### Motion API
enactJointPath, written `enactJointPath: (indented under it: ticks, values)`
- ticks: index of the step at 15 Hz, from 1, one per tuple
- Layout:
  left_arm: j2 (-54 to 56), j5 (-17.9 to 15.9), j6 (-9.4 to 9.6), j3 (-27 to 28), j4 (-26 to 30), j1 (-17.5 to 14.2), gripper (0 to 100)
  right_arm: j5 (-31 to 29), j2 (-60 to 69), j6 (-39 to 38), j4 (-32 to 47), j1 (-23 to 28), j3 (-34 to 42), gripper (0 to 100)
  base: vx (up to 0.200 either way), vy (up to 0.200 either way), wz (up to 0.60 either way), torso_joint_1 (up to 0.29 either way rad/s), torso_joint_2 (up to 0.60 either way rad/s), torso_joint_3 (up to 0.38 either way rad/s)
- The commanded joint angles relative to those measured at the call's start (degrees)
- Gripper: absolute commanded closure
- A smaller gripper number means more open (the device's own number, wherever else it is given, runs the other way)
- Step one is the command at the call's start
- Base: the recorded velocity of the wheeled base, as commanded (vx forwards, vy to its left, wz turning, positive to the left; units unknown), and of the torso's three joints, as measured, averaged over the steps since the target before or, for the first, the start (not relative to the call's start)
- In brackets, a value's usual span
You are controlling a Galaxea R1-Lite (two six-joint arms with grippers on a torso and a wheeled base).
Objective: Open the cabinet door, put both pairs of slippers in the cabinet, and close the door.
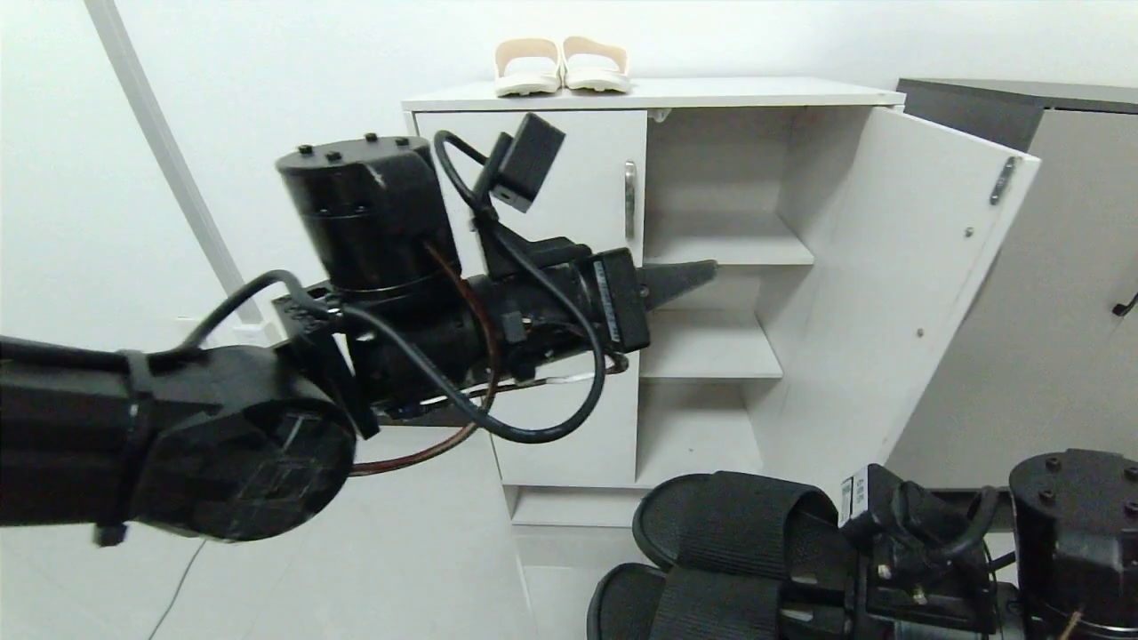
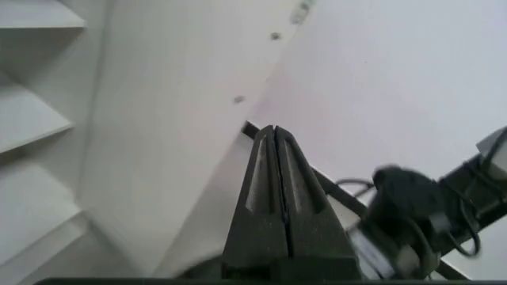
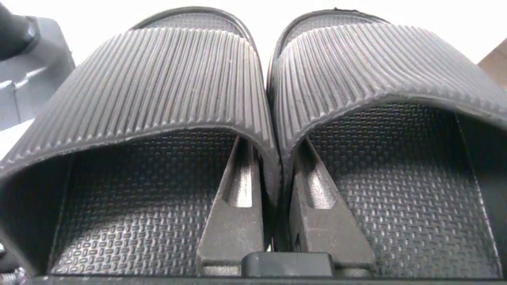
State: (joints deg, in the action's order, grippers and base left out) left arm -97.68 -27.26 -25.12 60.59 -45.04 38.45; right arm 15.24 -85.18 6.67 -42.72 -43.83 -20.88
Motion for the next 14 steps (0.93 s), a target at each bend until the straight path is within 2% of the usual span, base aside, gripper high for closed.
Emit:
enactJointPath:
  ticks: [1,3,4,5,7,8,9,10,11,12,13,14]
  values:
    - [16.38,0.19,1.39,-13.04,1.71,-9.09,100,-0.03,-1.66,-0.96,-0.09,1.64,-1.18,100,0.000,0.000,0.00,0.000,0.00,0.000]
    - [31.85,0.28,6.49,-24.55,8.83,-16.04,100,-0.03,-1.75,-1.57,-0.09,1.81,-1.44,100,0.000,0.000,0.00,0.000,0.00,0.000]
    - [40.99,0.72,8.60,-28.95,14.55,-20.08,100,-0.03,-1.75,-1.57,-0.09,1.81,-1.53,100,0.000,0.000,0.00,0.000,0.00,0.000]
    - [50.13,1.86,9.04,-31.06,22.54,-24.65,100,-0.03,-1.75,-1.57,-0.09,1.81,-1.53,100,0.000,0.000,0.00,0.000,0.00,0.000]
    - [65.43,2.74,9.13,-31.23,39.86,-31.77,100,-0.03,-2.01,-1.48,-0.09,1.81,-1.53,100,0.000,0.000,0.00,0.000,0.00,0.000]
    - [71.58,3.09,9.39,-31.23,46.63,-34.58,100,-0.12,-2.28,-1.48,-0.09,1.81,-1.79,100,0.000,0.000,0.00,0.000,0.00,0.000]
    - [76.24,3.35,10.27,-31.41,51.02,-37.13,100,-0.12,-2.28,-1.57,-0.09,1.81,-1.97,100,0.000,0.000,0.00,0.000,0.00,0.000]
    - [79.23,4.85,11.68,-31.85,53.48,-40.12,100,-0.21,-2.54,-1.66,-0.09,2.08,-2.41,100,0.000,0.000,0.00,0.000,0.00,0.000]
    - [80.63,7.83,14.14,-34.13,53.83,-42.67,100,-1.35,-2.71,-1.66,0.00,2.34,-2.94,100,0.000,0.000,0.00,0.000,0.00,0.000]
    - [81.25,12.14,18.36,-37.12,53.75,-44.95,100,-3.72,-3.24,-1.83,0.00,2.43,-3.55,100,0.000,0.000,0.00,0.000,0.00,0.000]
    - [82.13,16.80,21.35,-40.28,53.13,-46.27,100,-5.48,-3.33,-2.54,-0.09,2.43,-3.90,100,0.000,0.000,0.00,0.000,0.00,0.000]
    - [83.53,20.84,22.75,-43.54,51.46,-46.45,100,-5.75,-3.24,-2.98,-0.09,2.34,-3.99,100,0.000,0.000,0.00,0.000,0.00,0.000]
